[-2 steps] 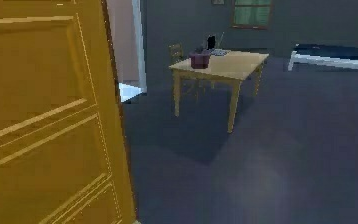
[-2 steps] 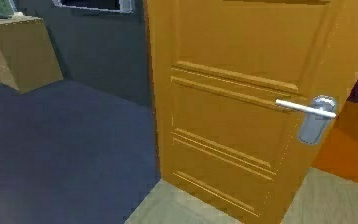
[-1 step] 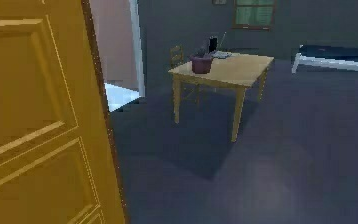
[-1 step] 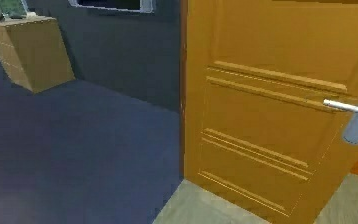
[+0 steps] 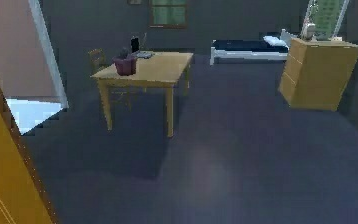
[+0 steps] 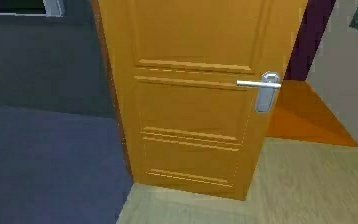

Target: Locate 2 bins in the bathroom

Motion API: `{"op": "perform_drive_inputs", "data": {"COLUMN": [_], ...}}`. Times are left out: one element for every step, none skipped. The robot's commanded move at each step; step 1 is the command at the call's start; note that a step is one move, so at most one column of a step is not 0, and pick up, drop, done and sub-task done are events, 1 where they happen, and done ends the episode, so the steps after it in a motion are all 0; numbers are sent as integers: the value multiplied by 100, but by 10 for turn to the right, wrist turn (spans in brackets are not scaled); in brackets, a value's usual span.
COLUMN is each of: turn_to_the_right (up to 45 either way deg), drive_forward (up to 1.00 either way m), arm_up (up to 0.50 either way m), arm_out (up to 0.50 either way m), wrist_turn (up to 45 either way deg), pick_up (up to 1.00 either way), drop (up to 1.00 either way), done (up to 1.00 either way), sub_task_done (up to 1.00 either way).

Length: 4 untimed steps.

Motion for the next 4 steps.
{"op": "perform_drive_inputs", "data": {"turn_to_the_right": [30,0,-270,0], "drive_forward": [0,90,0,55], "arm_up": [0,0,0,0], "arm_out": [0,0,0,0], "wrist_turn": [0,0,0,0], "pick_up": [0,0,0,0], "drop": [0,0,0,0], "done": [0,0,0,0], "sub_task_done": [0,0,0,0]}}
